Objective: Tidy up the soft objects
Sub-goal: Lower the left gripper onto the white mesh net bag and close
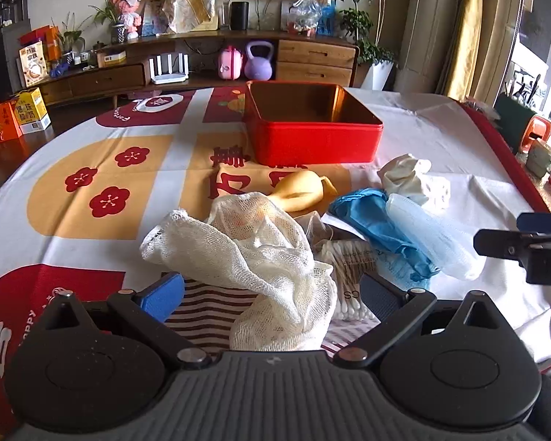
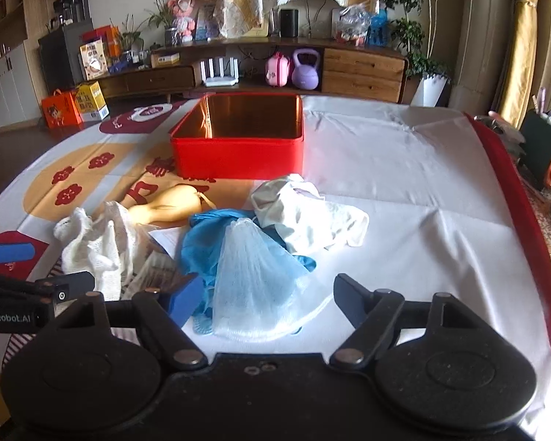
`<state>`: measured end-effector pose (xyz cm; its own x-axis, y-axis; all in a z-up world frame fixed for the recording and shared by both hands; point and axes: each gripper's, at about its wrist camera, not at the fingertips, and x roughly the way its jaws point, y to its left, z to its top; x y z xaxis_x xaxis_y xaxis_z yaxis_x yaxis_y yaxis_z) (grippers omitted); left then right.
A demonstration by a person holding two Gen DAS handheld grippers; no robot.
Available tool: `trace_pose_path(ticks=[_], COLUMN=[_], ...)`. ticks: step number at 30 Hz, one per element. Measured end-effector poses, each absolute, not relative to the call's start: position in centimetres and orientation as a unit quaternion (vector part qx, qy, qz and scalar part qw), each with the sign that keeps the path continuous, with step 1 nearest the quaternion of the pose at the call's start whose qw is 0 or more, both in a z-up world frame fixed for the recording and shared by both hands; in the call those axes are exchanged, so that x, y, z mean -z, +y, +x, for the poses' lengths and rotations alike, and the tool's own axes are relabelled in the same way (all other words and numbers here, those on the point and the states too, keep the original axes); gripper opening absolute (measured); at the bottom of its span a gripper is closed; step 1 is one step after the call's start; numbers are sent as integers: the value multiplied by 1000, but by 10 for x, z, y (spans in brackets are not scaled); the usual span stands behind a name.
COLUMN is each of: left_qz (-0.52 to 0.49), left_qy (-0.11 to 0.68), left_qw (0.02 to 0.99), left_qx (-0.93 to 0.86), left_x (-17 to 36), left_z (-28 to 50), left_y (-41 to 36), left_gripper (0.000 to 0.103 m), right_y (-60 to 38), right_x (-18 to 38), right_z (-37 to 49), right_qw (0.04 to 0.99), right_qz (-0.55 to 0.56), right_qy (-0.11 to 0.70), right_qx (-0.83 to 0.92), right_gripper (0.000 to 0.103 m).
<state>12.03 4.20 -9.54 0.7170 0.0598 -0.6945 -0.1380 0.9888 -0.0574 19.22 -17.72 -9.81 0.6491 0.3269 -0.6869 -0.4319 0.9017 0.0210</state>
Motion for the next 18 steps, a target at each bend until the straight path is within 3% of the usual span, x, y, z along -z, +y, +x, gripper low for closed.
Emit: trace_pose_path(ticks=[4, 9, 12, 18], left_qz=[-45, -28, -32, -35], left_qy=[373, 380, 382, 388], left_qw=[925, 923, 922, 919], left_qx=[-56, -57, -52, -54], left_x=[106, 119, 124, 131], left_z=[133, 148, 154, 159], left_y=[42, 40, 41, 43], left_gripper=[102, 95, 88, 67], right_y=[-170, -163, -161, -163], right_x=[110, 125, 131, 134], right_z=[211, 230, 234, 236], right_qw=[897, 886, 882, 881], right_qz=[-75, -70, -72, -63], right_qy=[378, 400, 410, 414], right_qx=[-217, -221, -223, -221], right_gripper=[74, 66, 53, 39])
